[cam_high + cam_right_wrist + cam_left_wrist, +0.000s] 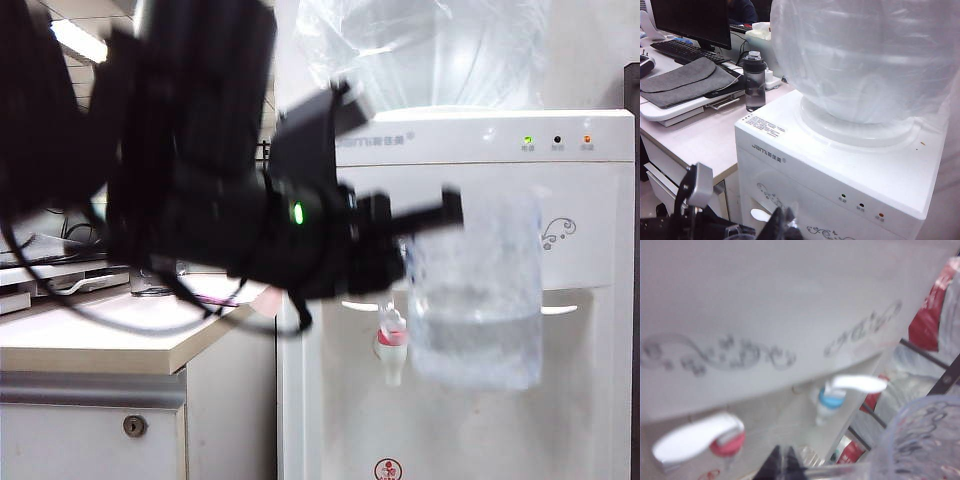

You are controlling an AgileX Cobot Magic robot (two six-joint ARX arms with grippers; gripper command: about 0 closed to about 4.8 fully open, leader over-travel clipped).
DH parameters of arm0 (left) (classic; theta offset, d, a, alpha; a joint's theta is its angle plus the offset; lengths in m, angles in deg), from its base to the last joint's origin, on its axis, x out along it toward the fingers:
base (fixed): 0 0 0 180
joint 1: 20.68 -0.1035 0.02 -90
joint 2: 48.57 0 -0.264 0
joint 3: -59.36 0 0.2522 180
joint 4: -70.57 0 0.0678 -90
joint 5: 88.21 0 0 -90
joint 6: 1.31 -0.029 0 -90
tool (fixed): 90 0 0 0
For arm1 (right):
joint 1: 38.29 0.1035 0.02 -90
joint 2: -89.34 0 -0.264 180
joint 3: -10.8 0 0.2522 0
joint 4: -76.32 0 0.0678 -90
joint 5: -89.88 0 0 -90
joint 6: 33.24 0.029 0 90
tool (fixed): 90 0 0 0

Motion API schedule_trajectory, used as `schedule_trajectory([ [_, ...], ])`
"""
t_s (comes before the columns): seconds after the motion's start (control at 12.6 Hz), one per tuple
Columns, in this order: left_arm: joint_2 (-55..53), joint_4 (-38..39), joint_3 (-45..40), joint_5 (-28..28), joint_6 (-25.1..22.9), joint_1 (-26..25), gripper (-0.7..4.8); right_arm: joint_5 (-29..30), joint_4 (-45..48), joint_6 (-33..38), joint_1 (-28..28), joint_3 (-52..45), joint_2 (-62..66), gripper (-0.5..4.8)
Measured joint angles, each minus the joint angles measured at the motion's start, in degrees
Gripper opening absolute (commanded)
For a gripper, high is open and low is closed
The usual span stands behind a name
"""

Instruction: Pick up the plastic mug from the left desk, go to the cold water outlet of the water dispenser, press the vertical switch to get some water, then put the mug back on the desk.

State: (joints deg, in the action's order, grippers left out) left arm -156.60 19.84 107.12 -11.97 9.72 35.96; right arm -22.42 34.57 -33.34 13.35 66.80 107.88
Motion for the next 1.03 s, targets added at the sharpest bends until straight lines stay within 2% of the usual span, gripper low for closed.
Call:
schedule_trajectory([
  [0.24,-3.7,-3.0,0.1,-0.3,-0.1,0.5,-0.06,0.0,0.0,0.0,0.0,0.0,0.0,-0.01],
  [0.55,-7.5,-3.3,0.7,-0.4,-1.1,0.5,-0.06,0.0,0.0,0.0,0.0,0.0,0.0,-0.01],
  [1.03,-14.7,-3.5,8.9,-0.5,-2.0,0.4,-0.06,0.0,-1.6,0.0,0.0,0.0,0.0,-0.01],
])
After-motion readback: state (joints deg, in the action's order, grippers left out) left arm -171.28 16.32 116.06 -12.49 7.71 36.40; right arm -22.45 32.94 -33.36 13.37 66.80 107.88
